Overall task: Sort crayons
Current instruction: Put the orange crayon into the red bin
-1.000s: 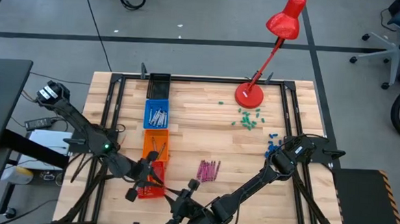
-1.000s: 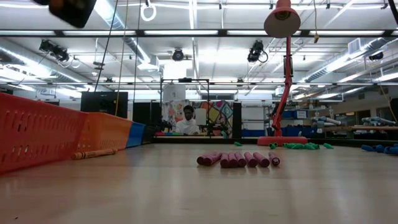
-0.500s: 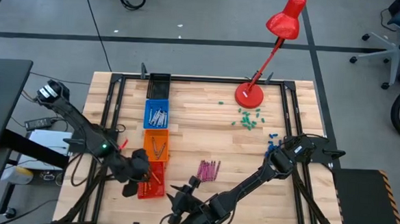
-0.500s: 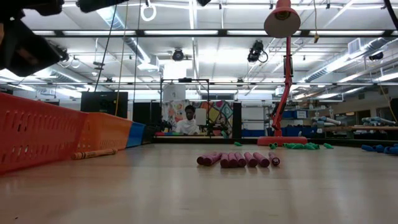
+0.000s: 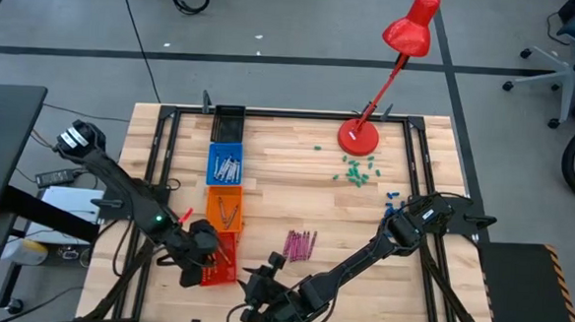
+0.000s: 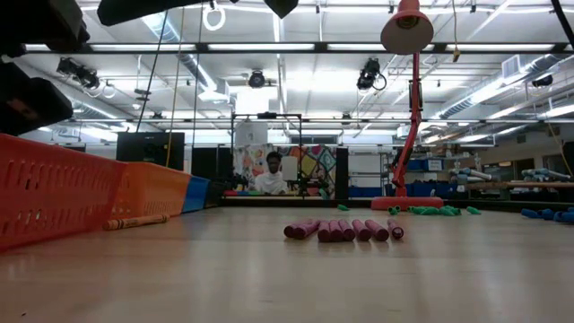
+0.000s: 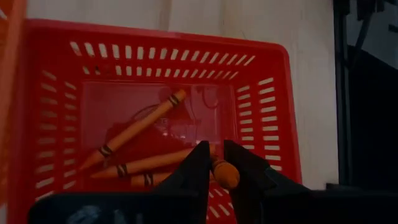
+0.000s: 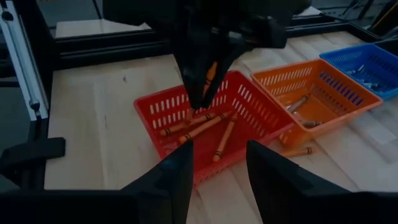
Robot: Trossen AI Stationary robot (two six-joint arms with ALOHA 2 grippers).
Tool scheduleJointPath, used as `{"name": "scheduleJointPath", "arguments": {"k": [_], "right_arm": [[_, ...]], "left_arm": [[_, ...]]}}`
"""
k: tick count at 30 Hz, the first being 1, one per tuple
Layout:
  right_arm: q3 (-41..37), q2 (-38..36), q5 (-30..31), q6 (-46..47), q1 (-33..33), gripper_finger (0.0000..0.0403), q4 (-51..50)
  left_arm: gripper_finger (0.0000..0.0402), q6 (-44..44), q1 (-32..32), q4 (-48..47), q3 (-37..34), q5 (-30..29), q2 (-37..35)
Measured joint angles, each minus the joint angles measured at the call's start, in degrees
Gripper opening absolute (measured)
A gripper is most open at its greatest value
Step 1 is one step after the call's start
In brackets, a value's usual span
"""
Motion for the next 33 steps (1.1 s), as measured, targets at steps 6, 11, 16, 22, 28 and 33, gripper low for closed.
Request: {"name": "scheduleJointPath", "arguments": {"k": [6, 11, 16, 22, 28, 33], "right_arm": [[0.0, 0.0, 0.0, -3.1, 0.0, 0.0151, 2.7], [0.0, 0.0, 0.0, -3.5, 0.0, 0.0151, 3.1], [0.0, 0.0, -0.4, -3.5, 0.0, 0.0151, 3.1], [0.0, 0.0, -1.2, -3.5, 0.0, 0.0151, 3.1], [0.0, 0.0, -1.2, -3.5, 0.0, 0.0151, 3.1], [0.0, 0.0, -1.2, -3.5, 0.0, 0.0151, 3.1]], "left_arm": [[0.0055, 0.6, 0.1, 3.2, 0.0, 1.6, 2.0], [0.0055, 2.9, 0.2, 6.6, 0.0, 1.6, 3.7], [0.0055, 4.2, 1.1, 8.6, 0.0, 1.7, 4.9], [0.0055, 4.7, 2.1, 9.9, 0.0, 1.7, 4.9], [0.0055, 4.3, 2.1, 17.5, -3.2, 1.7, 4.9], [0.0055, 3.0, 2.8, 19.9, -5.2, 1.5, 4.9]]}}
